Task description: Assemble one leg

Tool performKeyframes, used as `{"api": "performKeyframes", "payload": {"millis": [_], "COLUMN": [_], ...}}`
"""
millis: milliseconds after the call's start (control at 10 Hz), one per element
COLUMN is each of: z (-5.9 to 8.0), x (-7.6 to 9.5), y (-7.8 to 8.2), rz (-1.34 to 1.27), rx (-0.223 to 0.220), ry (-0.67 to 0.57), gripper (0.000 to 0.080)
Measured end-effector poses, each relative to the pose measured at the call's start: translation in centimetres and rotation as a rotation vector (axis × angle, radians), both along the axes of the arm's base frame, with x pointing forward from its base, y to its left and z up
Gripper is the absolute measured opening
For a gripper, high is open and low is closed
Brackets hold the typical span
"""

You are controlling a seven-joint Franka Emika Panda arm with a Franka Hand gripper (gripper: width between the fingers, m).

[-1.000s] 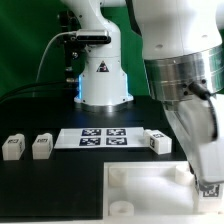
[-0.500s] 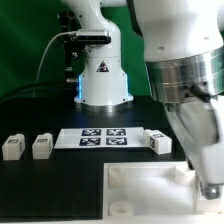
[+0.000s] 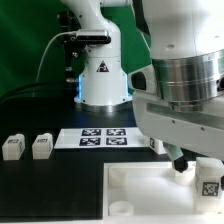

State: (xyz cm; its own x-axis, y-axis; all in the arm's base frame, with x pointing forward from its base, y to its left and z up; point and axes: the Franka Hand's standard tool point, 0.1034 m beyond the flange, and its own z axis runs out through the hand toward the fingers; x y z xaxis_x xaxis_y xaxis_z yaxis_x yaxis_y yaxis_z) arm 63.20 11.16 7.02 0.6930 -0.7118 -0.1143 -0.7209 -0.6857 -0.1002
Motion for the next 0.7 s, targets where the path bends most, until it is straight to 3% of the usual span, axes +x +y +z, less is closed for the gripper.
{"api": "performKeyframes", "payload": {"millis": [100, 300, 500, 600, 700], "z": [-0.01, 0.06, 0.05, 0.04, 0.03], "x": [0.05, 0.09, 0.13, 0.12, 0.12], "y": [0.34, 1.07, 0.84, 0.8, 0.75], "rz": [0.235, 0.528, 0.476, 0.453, 0.404], "rx": [-0.046, -0.07, -0.068, -0.068, -0.069], "ry": [-0.035, -0.074, -0.068, -0.065, -0.059], "gripper": [0.0649, 0.0649, 0.0397, 0.0397, 0.0294]}}
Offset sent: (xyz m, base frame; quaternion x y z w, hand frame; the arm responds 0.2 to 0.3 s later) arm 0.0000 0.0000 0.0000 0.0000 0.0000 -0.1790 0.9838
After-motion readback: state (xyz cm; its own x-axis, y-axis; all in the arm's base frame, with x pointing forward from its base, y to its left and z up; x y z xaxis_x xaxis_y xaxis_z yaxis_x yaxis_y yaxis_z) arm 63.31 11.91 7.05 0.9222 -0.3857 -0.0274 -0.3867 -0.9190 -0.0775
